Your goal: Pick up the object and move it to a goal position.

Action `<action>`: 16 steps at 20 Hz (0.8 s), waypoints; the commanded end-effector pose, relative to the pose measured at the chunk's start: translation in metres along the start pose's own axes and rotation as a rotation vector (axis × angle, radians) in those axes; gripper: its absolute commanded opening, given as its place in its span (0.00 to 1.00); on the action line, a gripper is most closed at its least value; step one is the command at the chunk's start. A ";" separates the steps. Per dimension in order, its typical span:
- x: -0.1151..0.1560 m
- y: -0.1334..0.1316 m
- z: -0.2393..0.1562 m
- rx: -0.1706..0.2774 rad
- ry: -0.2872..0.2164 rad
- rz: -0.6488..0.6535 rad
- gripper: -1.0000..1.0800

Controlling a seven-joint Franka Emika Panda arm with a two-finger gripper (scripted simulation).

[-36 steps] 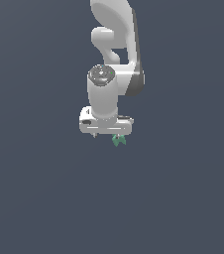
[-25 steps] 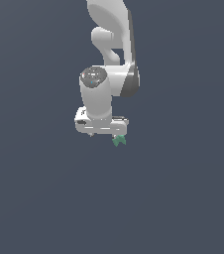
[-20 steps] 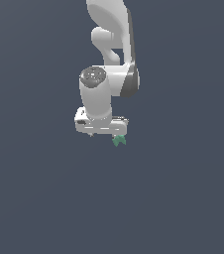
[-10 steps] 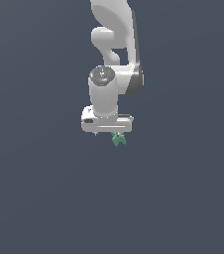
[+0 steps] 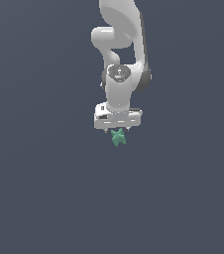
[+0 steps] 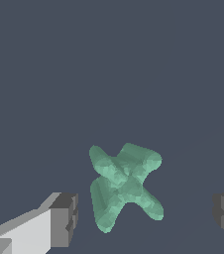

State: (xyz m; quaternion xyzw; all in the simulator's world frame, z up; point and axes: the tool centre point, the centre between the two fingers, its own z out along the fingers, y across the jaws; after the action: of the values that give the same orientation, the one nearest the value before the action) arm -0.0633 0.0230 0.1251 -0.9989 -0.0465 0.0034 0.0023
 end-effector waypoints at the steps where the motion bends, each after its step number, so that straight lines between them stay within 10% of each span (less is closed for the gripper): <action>1: -0.005 -0.007 0.002 -0.003 0.004 -0.022 0.96; 16: -0.010 -0.012 0.029 -0.005 0.006 -0.038 0.96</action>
State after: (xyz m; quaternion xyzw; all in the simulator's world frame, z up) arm -0.0735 0.0334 0.1033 -0.9979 -0.0649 -0.0002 0.0002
